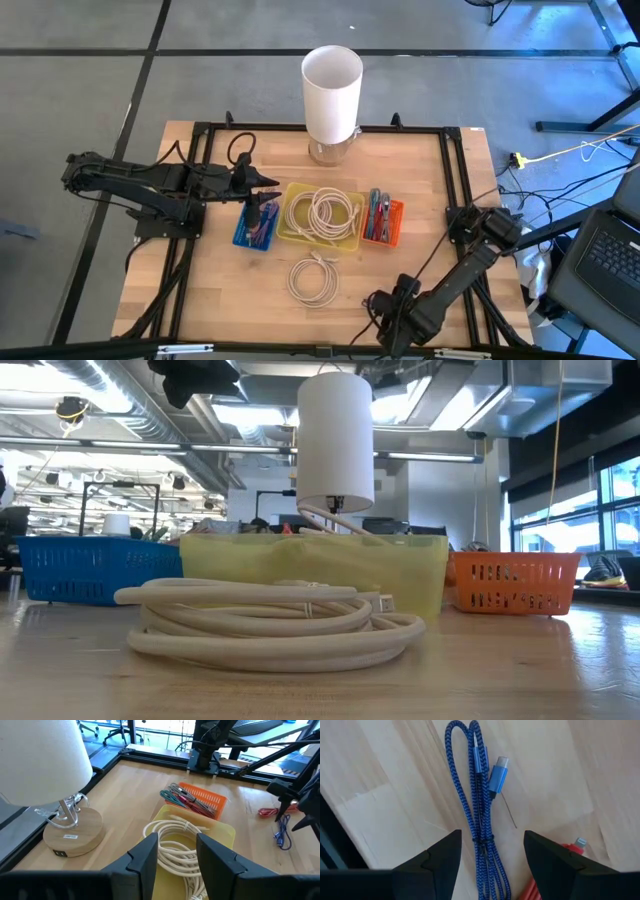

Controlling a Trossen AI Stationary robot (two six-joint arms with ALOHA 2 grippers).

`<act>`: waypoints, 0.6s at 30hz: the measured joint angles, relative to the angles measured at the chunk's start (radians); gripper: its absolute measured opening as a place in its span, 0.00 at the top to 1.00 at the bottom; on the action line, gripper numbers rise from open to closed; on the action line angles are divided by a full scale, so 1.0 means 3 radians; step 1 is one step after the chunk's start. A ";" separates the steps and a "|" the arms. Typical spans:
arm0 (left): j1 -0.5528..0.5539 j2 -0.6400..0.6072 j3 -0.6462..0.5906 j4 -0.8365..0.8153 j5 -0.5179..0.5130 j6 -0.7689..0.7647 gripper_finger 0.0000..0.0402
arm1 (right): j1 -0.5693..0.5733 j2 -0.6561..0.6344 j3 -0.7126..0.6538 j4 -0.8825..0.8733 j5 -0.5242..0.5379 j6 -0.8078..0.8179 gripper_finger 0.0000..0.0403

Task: Pick & Place USB Port
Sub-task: Put the dark blue patterned USB cable into the orange bin

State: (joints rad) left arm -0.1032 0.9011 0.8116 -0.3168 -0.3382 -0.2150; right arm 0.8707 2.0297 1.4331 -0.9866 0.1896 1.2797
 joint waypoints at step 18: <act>0.0000 -0.0001 0.0000 -0.0001 0.0036 -0.0001 0.68 | -0.0127 0.0153 0.0031 -0.0074 -0.0274 -0.0354 0.96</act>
State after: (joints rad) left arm -0.1032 0.9009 0.8116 -0.3172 -0.3275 -0.2153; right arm 0.8325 2.0757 1.4426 -1.0089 0.1073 1.1736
